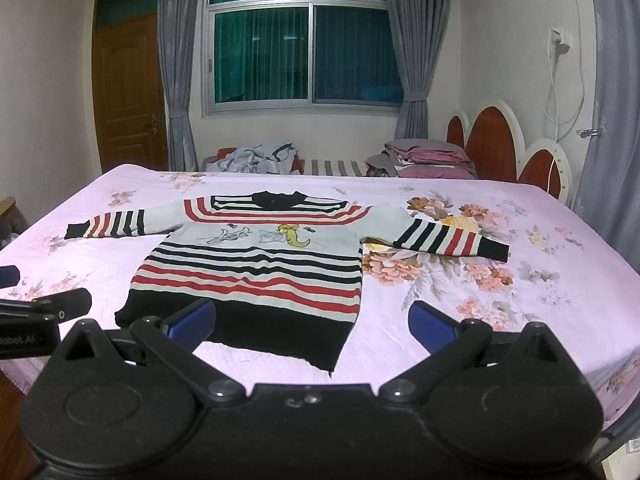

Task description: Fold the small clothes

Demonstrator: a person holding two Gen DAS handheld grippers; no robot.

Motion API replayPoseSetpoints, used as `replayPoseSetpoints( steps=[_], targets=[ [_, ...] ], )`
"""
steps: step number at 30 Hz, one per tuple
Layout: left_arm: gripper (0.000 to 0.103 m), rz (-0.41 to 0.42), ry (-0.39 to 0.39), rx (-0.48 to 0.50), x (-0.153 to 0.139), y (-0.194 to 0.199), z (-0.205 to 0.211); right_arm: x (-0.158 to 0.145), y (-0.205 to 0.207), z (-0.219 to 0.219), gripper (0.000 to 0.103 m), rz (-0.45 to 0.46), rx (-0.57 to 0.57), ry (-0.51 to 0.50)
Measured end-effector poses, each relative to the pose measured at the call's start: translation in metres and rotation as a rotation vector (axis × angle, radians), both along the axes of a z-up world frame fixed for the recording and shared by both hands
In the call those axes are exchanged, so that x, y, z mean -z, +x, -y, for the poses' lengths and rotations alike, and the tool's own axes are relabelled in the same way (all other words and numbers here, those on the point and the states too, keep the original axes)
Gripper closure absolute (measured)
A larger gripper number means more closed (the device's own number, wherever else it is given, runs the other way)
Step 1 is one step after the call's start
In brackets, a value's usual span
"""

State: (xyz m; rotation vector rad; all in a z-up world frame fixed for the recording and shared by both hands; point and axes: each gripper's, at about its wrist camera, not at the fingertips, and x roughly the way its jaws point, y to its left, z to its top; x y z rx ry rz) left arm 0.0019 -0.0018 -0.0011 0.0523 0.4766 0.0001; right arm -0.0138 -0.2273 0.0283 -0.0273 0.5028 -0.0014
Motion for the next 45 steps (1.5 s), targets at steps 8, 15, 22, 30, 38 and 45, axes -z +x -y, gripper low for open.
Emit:
replayPoseSetpoints(
  steps=[8,15,22,30,38,45],
  targets=[
    [0.000,-0.007,-0.005,-0.004,0.000,-0.001,0.000,0.000,0.000,0.001,0.000,-0.002,0.000,0.000],
    [0.000,-0.012,-0.045,0.007,0.001,0.011,-0.009,0.007,0.012,-0.003,0.000,-0.006,0.008,0.012],
    [0.000,-0.038,-0.100,0.016,0.010,0.051,-0.021,0.017,0.044,0.012,0.000,-0.028,0.055,0.048],
    [0.000,-0.044,-0.084,-0.018,0.022,0.121,-0.024,0.029,0.101,0.014,0.000,-0.061,0.069,0.057],
    [0.000,-0.074,-0.019,0.019,0.033,0.209,-0.018,0.033,0.171,0.025,0.001,-0.045,0.128,0.121],
    [0.000,-0.017,-0.029,0.013,0.024,0.258,-0.024,0.027,0.210,0.042,0.008,0.004,0.233,0.173]
  ],
)
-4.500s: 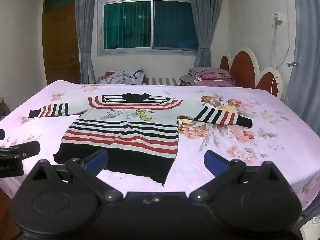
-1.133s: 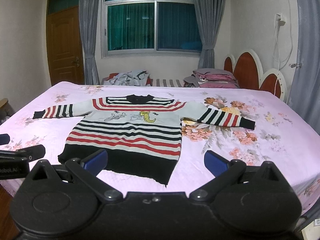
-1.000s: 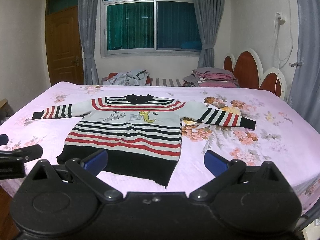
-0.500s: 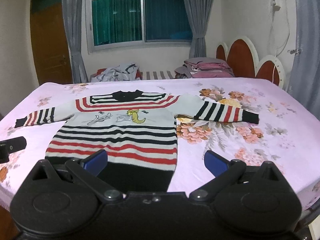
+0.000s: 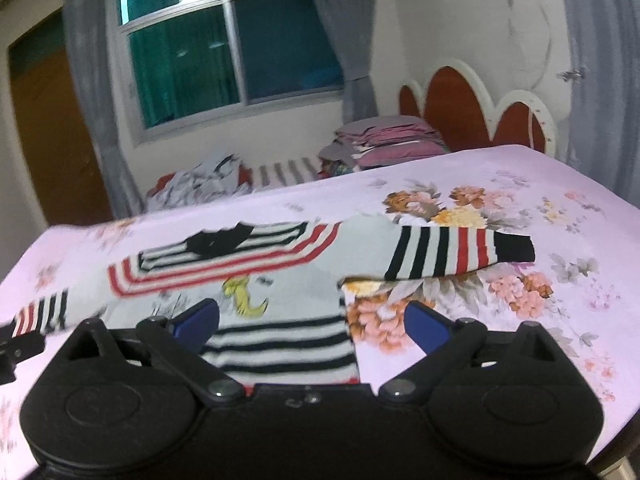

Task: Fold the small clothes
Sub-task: 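Move the right tool to the sleeve cuff nearest it and grasp it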

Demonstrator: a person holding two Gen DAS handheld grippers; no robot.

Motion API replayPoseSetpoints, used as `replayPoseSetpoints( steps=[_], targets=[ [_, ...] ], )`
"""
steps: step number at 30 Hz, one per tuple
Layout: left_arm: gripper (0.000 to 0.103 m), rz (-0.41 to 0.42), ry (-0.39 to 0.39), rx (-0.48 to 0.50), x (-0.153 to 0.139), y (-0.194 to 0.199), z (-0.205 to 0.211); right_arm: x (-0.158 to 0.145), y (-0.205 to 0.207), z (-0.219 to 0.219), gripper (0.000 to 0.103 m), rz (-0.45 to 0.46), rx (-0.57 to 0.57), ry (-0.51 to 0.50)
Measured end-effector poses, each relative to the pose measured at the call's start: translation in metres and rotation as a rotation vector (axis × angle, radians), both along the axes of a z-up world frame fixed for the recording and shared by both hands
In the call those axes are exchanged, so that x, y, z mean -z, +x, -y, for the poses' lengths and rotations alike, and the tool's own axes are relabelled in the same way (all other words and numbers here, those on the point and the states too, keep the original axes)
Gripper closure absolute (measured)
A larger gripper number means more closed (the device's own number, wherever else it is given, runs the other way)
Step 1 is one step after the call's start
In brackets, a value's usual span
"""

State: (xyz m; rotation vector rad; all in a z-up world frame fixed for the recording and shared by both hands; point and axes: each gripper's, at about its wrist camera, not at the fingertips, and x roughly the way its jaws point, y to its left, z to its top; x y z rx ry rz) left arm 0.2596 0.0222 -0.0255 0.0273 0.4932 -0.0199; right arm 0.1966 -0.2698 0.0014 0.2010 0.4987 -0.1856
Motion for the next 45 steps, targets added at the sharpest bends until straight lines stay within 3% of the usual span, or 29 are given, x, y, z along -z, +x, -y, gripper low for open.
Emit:
replayPoseSetpoints(
  steps=[7,13,19,25,33,40,42,44,45],
  targets=[
    [0.000,-0.032,-0.079,0.031,0.000,0.045,0.004,-0.009,0.020,0.038,0.018,0.028,0.104,-0.003],
    [0.000,-0.067,-0.071,0.065,0.015,0.075,0.037,0.002,0.045,0.099,0.029,0.026,0.204,0.010],
    [0.000,-0.155,-0.100,-0.002,0.033,0.116,0.069,0.032,0.085,0.175,0.043,-0.008,0.271,0.086],
    [0.000,-0.223,-0.056,-0.009,0.046,0.161,0.119,0.082,0.126,0.254,0.056,-0.073,0.334,0.245],
    [0.000,-0.274,0.015,0.009,0.055,0.206,0.177,0.138,0.161,0.317,0.059,-0.124,0.417,0.423],
    [0.000,-0.287,-0.005,-0.017,0.054,0.234,0.187,0.158,0.170,0.328,0.059,-0.096,0.409,0.516],
    [0.000,-0.280,-0.003,-0.018,0.052,0.238,0.186,0.159,0.171,0.331,0.068,-0.088,0.423,0.517],
    [0.000,-0.265,0.000,-0.024,0.048,0.241,0.182,0.160,0.170,0.337,0.086,-0.091,0.460,0.516],
    [0.000,-0.257,0.000,-0.029,0.047,0.242,0.178,0.161,0.168,0.340,0.086,-0.090,0.465,0.527]
  ],
)
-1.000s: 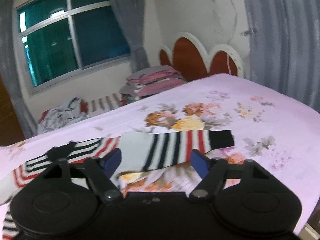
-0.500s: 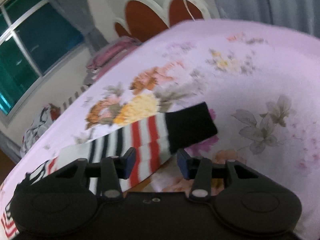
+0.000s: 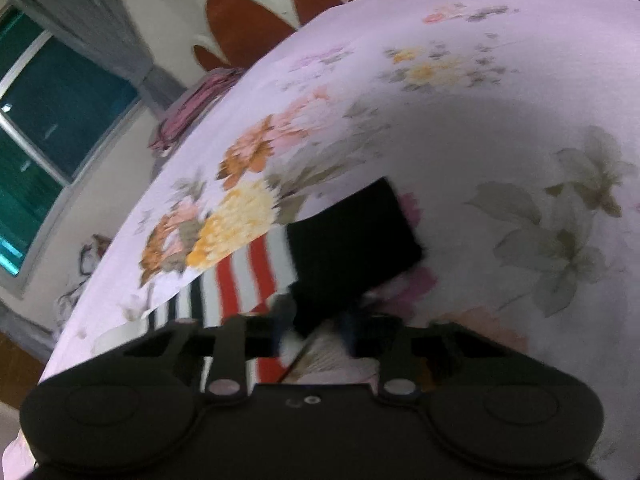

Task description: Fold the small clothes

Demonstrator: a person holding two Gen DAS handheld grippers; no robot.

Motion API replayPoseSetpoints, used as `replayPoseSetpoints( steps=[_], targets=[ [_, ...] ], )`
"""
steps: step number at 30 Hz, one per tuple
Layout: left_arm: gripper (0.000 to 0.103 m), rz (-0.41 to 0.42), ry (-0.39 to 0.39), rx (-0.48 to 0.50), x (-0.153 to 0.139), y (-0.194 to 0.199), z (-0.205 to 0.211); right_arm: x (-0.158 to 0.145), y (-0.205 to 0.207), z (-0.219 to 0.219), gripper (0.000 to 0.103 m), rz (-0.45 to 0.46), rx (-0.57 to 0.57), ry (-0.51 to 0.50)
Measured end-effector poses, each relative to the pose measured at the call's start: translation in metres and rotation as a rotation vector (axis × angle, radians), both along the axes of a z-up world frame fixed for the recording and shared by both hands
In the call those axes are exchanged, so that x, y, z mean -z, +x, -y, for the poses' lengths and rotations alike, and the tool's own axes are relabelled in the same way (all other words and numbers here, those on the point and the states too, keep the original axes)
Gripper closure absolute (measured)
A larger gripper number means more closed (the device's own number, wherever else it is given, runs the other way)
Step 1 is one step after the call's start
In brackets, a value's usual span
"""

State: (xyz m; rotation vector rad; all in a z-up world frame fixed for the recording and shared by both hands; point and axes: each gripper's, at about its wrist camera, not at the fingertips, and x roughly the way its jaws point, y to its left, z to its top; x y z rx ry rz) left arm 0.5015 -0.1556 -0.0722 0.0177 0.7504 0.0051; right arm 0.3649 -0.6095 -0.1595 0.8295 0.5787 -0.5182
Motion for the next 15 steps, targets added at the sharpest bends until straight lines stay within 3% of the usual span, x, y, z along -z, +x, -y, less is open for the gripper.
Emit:
replayPoseSetpoints(
  steps=[3,6,8,12,15],
  targets=[
    [0.000,-0.001,-0.002,-0.016,-0.001,0.005,-0.017,-0.001,0.004,-0.001,0.086,-0.026,-0.017,-0.028],
    [0.000,-0.041,-0.017,-0.023,0.003,0.008,-0.039,-0.004,0.013,-0.005,0.078,-0.044,-0.028,-0.062],
    [0.000,-0.037,-0.029,-0.030,0.005,0.004,-0.056,-0.008,0.019,-0.010,0.095,-0.075,-0.032,-0.113],
    [0.000,-0.034,-0.013,-0.002,0.015,-0.001,-0.092,-0.041,0.029,-0.042,0.095,-0.060,-0.107,-0.293],
    [0.000,-0.046,-0.018,0.008,0.028,0.001,-0.118,-0.066,0.040,-0.079,0.096,-0.023,-0.217,-0.357]
  ],
)
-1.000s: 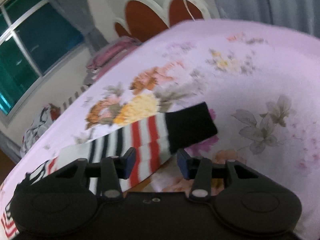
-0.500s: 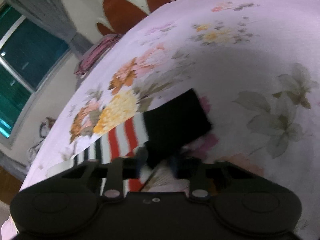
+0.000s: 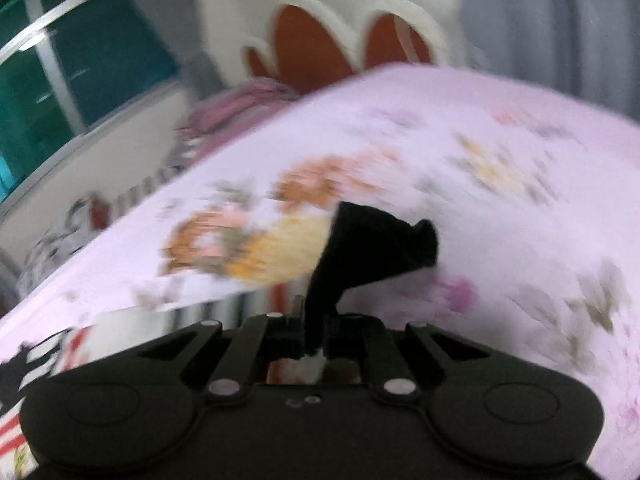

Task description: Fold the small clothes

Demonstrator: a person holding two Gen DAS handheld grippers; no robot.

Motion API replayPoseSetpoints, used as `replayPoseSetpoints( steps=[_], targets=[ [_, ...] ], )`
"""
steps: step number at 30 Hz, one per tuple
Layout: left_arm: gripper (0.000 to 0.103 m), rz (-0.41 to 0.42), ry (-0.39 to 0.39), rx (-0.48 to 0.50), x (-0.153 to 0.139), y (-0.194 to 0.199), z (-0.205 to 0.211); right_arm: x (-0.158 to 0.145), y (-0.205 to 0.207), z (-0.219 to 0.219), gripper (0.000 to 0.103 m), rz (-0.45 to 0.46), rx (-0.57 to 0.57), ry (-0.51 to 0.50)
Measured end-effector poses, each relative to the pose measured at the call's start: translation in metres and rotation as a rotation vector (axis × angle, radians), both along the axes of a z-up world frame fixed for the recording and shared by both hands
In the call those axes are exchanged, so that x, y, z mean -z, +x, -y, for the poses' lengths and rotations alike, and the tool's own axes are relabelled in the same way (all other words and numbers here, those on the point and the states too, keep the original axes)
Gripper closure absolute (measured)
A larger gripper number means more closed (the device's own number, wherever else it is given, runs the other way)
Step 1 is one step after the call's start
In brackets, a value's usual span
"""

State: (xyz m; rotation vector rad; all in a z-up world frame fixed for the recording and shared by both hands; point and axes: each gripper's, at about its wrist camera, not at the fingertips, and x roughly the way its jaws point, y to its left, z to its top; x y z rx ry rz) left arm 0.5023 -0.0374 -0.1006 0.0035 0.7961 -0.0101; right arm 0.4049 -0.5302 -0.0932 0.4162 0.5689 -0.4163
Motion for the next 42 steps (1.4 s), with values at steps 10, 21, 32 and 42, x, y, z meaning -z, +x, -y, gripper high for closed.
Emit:
replayPoseSetpoints(
  steps=[10,21,32,42],
  targets=[
    [0.000,-0.006,-0.071,-0.099,0.019,0.001,-0.094,-0.014,0.060,-0.174,0.096,-0.012,-0.428,-0.078],
    [0.000,-0.005,-0.172,-0.112,0.032,-0.017,-0.156,0.031,0.092,-0.326,0.096,-0.116,-0.708,-0.069],
    [0.000,-0.021,-0.263,-0.025,0.034,-0.003,-0.127,0.019,0.066,-0.332,0.077,-0.050,-0.754,-0.036],
    [0.033,-0.120,-0.400,0.114,0.060,0.049,-0.035,-0.015,0.031,-0.201,0.077,0.015,-0.318,-0.064]
  ],
)
